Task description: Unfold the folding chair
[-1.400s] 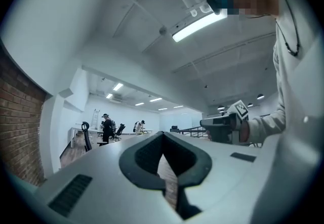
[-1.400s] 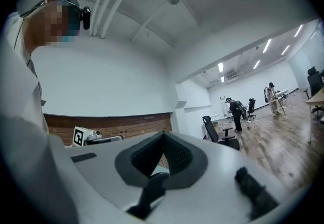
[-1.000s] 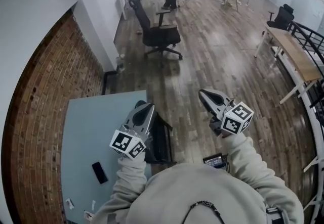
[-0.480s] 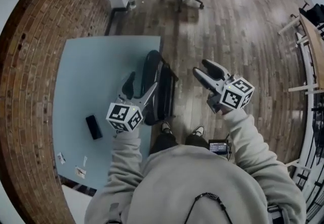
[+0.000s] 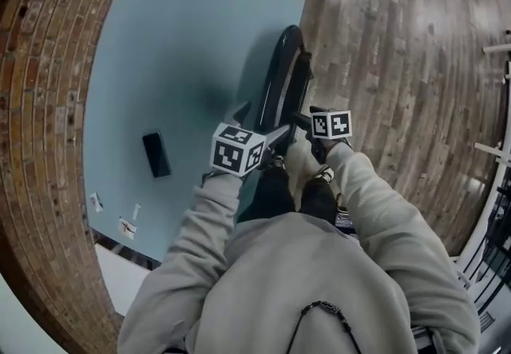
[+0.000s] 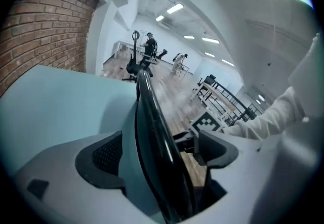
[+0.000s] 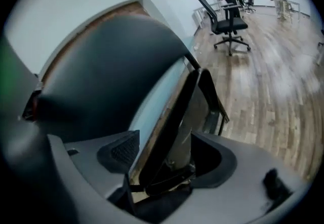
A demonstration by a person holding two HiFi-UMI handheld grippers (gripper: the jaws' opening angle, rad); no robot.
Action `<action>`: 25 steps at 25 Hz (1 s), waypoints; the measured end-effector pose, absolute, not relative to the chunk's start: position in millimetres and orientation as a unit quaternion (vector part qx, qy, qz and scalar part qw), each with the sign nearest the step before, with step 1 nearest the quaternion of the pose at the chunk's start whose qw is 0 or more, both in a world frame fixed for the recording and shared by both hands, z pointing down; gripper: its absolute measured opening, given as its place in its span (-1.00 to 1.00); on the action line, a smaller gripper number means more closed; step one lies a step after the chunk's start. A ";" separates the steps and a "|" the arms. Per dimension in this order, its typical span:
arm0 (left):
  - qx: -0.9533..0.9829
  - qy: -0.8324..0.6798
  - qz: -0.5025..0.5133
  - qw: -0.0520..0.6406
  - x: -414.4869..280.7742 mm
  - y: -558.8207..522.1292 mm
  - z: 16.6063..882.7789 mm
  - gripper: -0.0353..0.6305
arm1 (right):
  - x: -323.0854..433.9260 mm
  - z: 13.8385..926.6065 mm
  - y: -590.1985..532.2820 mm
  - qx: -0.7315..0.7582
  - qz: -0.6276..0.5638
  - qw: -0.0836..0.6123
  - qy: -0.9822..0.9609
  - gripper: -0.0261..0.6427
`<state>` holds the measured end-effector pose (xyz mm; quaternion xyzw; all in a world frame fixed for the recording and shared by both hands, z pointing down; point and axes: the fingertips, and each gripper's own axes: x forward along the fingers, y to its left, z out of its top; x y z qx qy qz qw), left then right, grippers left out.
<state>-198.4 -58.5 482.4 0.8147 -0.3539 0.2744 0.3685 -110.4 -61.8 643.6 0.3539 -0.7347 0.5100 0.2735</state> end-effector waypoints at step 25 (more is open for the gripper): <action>0.770 -0.420 0.252 0.409 -125.2 -58.4 487.9 -0.62 | -76.6 722.2 -77.7 0.358 0.579 0.279 -0.677 -0.47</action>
